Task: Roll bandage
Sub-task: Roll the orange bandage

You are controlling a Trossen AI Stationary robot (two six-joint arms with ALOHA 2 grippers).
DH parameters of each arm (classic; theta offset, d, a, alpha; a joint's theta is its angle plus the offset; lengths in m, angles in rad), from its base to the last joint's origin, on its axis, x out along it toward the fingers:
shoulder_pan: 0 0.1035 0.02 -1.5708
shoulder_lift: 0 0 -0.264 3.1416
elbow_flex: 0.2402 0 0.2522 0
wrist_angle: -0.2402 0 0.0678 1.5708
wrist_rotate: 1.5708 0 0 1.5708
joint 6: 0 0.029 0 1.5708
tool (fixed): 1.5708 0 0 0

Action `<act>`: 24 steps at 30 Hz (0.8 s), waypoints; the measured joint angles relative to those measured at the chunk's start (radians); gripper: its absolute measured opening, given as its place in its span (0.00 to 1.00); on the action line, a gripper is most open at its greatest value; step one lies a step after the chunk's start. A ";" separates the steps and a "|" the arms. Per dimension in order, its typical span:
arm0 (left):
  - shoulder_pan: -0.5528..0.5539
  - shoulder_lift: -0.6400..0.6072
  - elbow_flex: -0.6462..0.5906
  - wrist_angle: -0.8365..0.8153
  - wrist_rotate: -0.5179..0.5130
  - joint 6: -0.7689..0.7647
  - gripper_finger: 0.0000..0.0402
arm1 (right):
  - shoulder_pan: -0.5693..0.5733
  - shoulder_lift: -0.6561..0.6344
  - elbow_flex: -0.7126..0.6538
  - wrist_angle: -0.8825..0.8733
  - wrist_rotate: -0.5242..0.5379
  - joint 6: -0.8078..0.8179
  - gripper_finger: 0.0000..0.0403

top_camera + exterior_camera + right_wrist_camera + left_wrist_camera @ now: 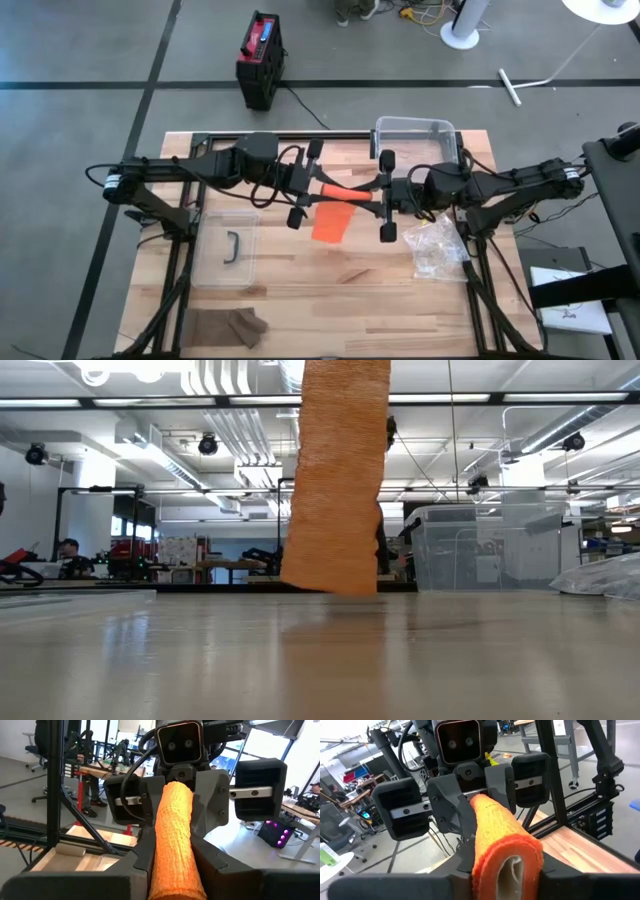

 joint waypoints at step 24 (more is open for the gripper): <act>0.014 -0.058 0.002 -0.061 0.192 -0.553 0.88 | 0.005 0.004 -0.003 0.045 0.005 -0.543 0.19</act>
